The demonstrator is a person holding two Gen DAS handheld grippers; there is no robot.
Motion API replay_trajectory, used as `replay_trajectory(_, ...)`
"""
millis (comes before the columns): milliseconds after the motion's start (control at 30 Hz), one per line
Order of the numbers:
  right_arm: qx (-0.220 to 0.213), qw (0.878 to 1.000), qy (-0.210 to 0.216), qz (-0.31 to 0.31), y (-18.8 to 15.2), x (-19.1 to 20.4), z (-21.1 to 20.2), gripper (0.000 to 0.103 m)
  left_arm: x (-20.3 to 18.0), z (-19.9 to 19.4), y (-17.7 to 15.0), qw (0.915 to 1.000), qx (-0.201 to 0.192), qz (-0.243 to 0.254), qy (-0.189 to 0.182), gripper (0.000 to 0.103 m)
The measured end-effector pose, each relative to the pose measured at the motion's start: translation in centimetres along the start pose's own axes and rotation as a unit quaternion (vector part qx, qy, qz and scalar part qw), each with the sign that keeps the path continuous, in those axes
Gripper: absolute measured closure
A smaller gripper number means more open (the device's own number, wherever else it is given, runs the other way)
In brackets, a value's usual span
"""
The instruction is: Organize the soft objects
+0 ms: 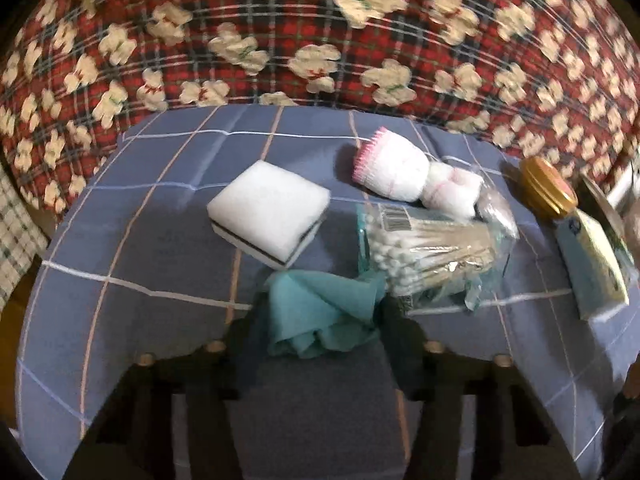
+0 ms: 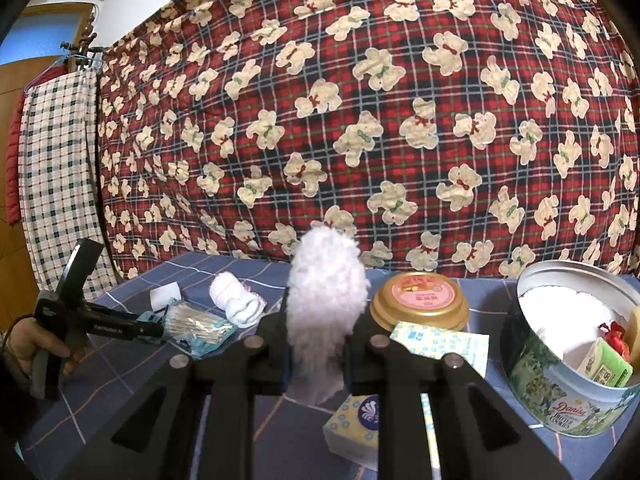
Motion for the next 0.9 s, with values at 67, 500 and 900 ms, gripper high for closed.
replay_trajectory(67, -0.001, 1.000, 0.001, 0.001, 0.0, 0.0, 0.0, 0.084, -0.4, -0.2, -0.2, 0.9999, -0.001, 0.015, -0.006, 0.078)
replay_trajectory(500, -0.030, 0.999, -0.012, 0.014, 0.9, -0.9, -1.1, 0.084, -2.6, -7.0, 0.0, 0.9891, -0.138, 0.001, -0.053, 0.085)
replay_trajectory(900, -0.055, 0.995, -0.086, 0.004, 1.2, -6.1, -3.7, 0.084, -17.4, -10.7, 1.0, 0.9680, -0.193, 0.093, -0.130, 0.085)
Point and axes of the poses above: each gripper's, at about its wrist camera, not at the fingertips, and z roughly the way its jaws point, x to its left, y to its top, the point moved 3 cm from there along z, roughly the way its jaws point, and after that the axes turned 6 degrees about -z, right-handed, at the moved point
